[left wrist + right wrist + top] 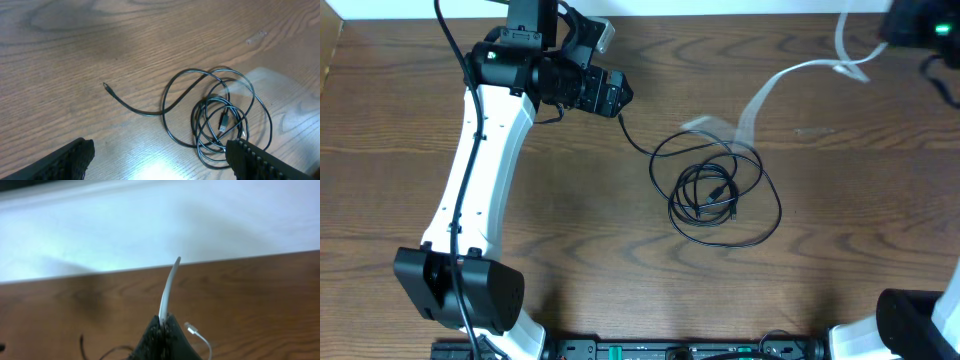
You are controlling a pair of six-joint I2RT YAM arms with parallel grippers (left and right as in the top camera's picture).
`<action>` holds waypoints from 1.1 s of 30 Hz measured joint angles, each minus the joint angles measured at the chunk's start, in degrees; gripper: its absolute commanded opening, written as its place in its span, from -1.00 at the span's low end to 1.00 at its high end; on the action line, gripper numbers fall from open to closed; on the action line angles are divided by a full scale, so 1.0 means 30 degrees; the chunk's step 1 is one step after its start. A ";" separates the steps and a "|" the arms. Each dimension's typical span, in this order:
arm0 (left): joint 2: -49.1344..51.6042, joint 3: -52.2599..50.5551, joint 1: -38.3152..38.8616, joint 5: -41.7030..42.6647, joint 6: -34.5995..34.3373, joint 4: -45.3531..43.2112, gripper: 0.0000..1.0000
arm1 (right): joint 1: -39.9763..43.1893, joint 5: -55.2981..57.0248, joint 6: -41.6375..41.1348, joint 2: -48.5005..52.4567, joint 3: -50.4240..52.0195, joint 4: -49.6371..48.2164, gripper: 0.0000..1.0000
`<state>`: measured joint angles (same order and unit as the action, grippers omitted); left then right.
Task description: Untangle cables
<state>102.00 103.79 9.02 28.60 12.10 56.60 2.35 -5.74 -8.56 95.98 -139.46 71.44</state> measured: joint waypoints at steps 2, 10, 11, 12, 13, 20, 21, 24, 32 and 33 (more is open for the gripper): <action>0.0000 0.0000 0.0000 0.0000 0.0000 0.0000 0.78 | 0.0721 -0.0007 0.0029 -0.0022 -0.0976 0.0357 -0.99; 0.0000 0.0000 0.0000 0.0007 0.0000 0.0000 0.78 | 0.4867 -0.1209 0.0029 -0.0102 -0.1909 0.1144 -0.99; 0.0000 0.0000 0.0000 0.0007 0.0000 0.0000 0.78 | 0.5355 -0.1224 0.0029 -0.0044 -0.1909 0.1268 -0.99; 0.0000 0.0000 0.0000 0.0007 0.0000 0.0000 0.78 | 0.5785 -0.1224 0.0007 0.0000 -0.1909 0.1413 -0.98; 0.0000 0.0000 0.0000 0.0007 0.0000 0.0000 0.78 | 0.6193 -0.1144 -0.0007 0.0044 -0.1909 0.1552 -0.99; 0.0000 0.0000 0.0000 0.0153 -0.0007 -0.0124 0.78 | 1.0295 -0.0758 -0.0809 0.0350 -0.1909 0.2951 -0.99; 0.0000 0.0000 0.0000 0.0284 -0.0007 -0.0160 0.78 | 1.1052 -0.0459 -0.1049 0.0372 -0.1909 0.3257 -0.98; 0.0000 0.0000 0.0000 0.0627 0.0000 -0.0335 0.78 | 1.2998 0.0896 -0.1931 0.0386 -0.1902 0.4328 -0.98; 0.0000 0.0000 0.0000 0.1020 -0.0007 -0.0459 0.78 | 1.6531 0.1938 -0.3759 0.0444 -0.1902 0.4940 -0.98; 0.0000 0.0000 0.0000 0.1013 -0.0007 -0.0459 0.78 | 1.6866 0.1996 -0.4065 0.0546 -0.1902 0.5020 -0.98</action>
<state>102.00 103.79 9.02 31.64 12.08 55.22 52.95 0.25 -20.75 97.62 -145.16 86.50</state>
